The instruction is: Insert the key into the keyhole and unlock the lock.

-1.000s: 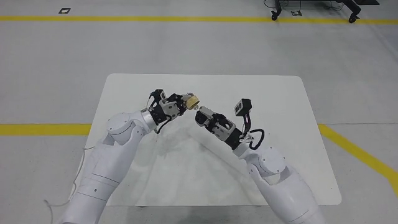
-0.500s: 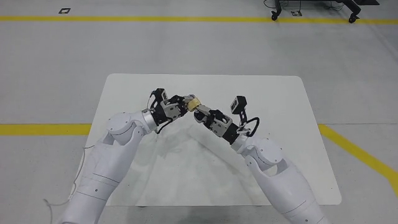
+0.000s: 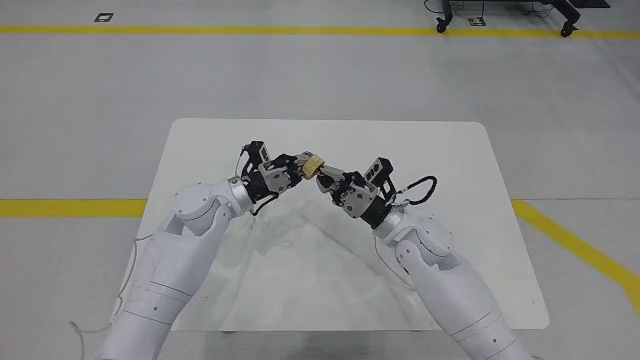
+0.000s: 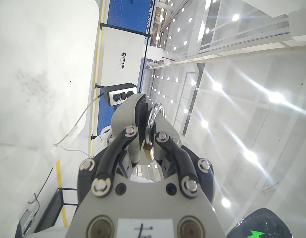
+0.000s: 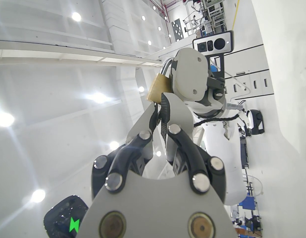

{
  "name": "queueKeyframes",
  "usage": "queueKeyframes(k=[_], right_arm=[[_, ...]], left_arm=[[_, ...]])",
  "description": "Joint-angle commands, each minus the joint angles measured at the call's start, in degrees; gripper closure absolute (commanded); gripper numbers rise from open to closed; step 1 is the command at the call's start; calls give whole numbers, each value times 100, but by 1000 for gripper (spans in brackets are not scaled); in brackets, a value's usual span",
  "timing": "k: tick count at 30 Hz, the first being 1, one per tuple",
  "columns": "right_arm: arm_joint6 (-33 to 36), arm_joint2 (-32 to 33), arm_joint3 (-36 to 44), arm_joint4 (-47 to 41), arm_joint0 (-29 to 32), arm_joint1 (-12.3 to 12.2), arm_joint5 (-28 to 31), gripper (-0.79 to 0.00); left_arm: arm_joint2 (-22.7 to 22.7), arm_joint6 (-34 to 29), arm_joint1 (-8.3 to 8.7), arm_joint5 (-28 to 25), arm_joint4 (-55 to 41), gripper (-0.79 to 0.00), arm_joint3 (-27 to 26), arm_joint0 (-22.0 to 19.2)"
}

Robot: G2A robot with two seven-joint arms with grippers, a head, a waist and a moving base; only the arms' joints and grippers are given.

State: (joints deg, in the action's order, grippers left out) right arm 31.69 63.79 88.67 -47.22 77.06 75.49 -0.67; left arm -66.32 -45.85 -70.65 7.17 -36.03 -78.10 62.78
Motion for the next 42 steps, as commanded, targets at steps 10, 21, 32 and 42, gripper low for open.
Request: queueKeyframes(k=[10,21,32,42], right_arm=[[987,174,-287,-1889,71,53,-541,0],[1374,577,-290,-1716,157,-33,-546,-785],[538,2595,1991,664,1809,-419,-33,-785],[538,2595,1991,664,1809,-419,-33,-785]], left_arm=[[-2,216,32,-1007,844,0,-233,93],[-82,535,61,-1162,1340,0,-310,178],[660,-162,165,-335,3852,0,-755,123],[1617,-155,0,411,5020,-274,-522,-426]])
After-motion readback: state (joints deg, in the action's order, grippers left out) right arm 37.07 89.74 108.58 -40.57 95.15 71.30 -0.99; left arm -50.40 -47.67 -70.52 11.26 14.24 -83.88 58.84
